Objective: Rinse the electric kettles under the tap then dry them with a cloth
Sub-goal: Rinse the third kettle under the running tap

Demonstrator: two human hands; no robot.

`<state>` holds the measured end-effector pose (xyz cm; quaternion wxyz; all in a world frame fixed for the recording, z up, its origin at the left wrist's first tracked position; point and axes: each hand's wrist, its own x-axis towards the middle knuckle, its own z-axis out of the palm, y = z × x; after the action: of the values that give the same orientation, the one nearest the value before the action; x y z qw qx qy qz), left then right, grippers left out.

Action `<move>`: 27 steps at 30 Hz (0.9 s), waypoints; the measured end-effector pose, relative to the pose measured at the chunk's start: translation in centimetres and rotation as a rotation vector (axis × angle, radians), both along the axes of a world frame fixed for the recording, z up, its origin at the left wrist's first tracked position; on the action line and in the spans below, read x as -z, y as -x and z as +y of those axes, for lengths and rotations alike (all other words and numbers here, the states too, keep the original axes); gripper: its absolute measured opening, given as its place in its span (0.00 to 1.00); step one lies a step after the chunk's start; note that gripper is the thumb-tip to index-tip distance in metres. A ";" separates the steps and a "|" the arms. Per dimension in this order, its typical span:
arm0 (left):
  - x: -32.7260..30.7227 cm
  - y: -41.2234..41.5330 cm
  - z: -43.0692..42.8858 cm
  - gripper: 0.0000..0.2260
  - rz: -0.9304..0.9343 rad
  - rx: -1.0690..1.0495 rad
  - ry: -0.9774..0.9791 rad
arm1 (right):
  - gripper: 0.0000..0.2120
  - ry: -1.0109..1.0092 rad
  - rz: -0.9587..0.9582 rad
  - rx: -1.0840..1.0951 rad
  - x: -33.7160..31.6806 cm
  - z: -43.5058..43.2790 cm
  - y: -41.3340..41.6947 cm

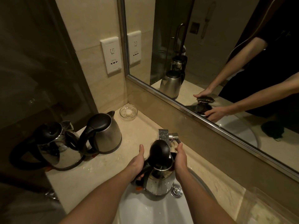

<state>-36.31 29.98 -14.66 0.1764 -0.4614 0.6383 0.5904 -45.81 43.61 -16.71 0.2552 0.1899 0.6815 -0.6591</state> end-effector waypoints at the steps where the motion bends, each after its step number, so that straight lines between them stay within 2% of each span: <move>1: -0.1 -0.1 0.0 0.42 0.003 -0.008 0.004 | 0.55 0.000 0.003 -0.001 0.0 -0.1 0.0; 3: -0.3 -0.2 0.1 0.38 0.010 -0.016 0.006 | 0.55 -0.003 0.008 -0.011 -0.2 -0.1 0.0; 8: -0.6 -0.2 0.1 0.40 0.001 0.003 0.028 | 0.45 -0.004 0.024 -0.026 -0.2 0.0 0.0; 11: -1.0 -0.1 0.3 0.40 0.002 0.014 0.044 | 0.51 -0.013 0.017 -0.019 -0.2 0.0 0.2; 14: -1.1 0.0 0.3 0.34 0.016 0.015 0.046 | 0.56 -0.017 0.023 -0.013 -0.2 -0.1 0.3; 19: -1.2 0.0 0.2 0.39 0.000 0.033 0.022 | 0.56 -0.016 0.035 -0.009 0.0 0.1 0.5; 24: -1.3 0.1 0.3 0.34 0.020 0.028 0.027 | 0.55 -0.025 0.040 -0.017 -0.5 0.3 0.4; 27: -1.5 0.1 0.4 0.37 0.013 0.033 0.023 | 0.53 -0.018 0.038 -0.023 -0.7 0.3 0.4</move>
<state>-36.37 30.36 -13.20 0.1769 -0.4489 0.6537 0.5830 -46.17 43.95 -16.03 0.2481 0.1717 0.6942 -0.6535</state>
